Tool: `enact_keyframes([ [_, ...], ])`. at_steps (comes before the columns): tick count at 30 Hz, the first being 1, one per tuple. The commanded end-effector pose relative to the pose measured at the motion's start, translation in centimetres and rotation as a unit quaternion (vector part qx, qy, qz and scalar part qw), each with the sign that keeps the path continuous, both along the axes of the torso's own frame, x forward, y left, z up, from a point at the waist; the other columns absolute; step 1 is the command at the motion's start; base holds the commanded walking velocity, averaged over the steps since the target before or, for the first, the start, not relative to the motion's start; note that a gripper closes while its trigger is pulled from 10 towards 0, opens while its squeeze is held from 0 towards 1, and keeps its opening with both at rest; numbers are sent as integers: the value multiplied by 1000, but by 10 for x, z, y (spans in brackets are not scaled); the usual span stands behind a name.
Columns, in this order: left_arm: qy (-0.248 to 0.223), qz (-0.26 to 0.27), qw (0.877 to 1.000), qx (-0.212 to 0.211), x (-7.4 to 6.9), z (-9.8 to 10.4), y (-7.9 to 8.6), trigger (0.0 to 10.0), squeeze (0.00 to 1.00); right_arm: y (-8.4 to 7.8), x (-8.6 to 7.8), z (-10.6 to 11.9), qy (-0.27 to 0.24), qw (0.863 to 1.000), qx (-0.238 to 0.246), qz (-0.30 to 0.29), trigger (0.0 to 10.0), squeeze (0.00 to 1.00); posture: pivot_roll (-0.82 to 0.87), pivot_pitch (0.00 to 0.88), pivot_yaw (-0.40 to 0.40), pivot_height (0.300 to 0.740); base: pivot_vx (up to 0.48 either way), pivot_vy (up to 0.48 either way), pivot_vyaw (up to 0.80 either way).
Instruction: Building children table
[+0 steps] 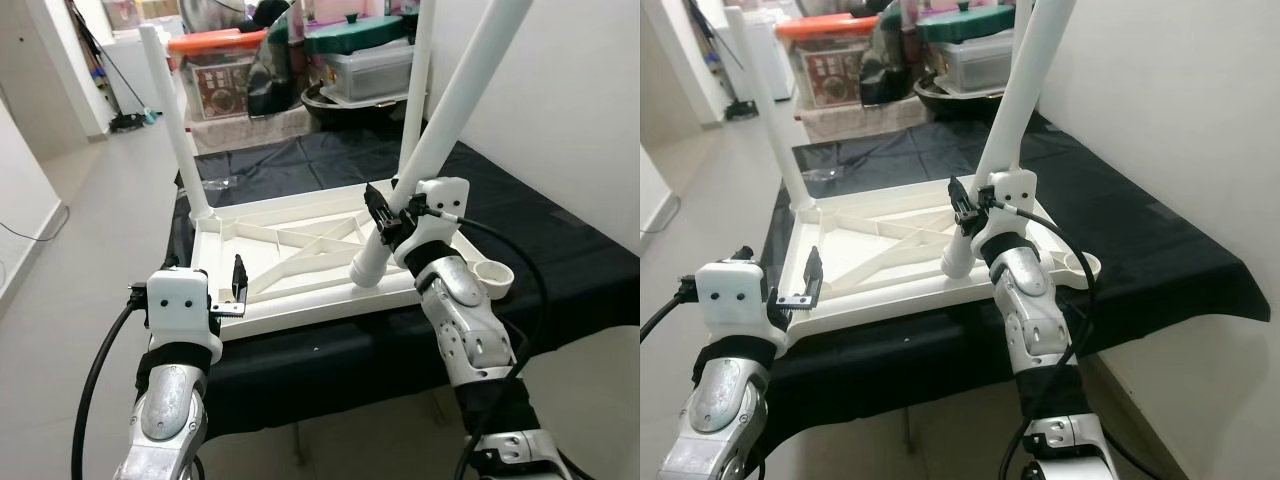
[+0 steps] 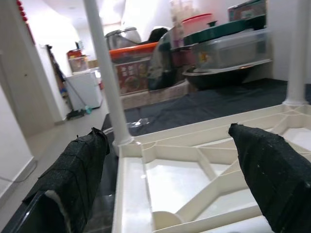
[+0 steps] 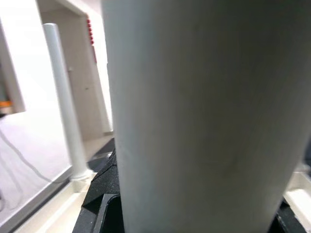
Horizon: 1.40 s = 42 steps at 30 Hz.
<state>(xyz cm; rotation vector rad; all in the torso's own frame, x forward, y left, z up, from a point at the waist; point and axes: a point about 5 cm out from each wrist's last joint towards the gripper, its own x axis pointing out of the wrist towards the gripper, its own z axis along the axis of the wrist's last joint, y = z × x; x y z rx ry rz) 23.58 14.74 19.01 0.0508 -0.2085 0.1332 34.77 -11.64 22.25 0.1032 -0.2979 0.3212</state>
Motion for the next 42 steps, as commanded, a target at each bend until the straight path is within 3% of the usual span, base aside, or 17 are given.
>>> enact_keyframes([
  [1,12,13,1000,5,1,-4,4,10000,0,8,-1,2,-4,1000,0,11,10000,0,-98,0,42,740,0,0,0],
  [11,18,21,1000,-1,1,-5,6,10000,0,9,-1,3,-4,1000,2,14,10000,0,-96,0,38,740,0,0,0],
  [25,26,21,999,-2,2,-6,7,10000,0,9,-1,3,-3,1000,3,13,10000,0,-96,0,34,740,0,469,0],
  [42,16,30,999,9,0,-2,9,10000,0,15,-5,0,4,1000,7,23,10000,0,-53,4,29,740,0,0,-39],
])
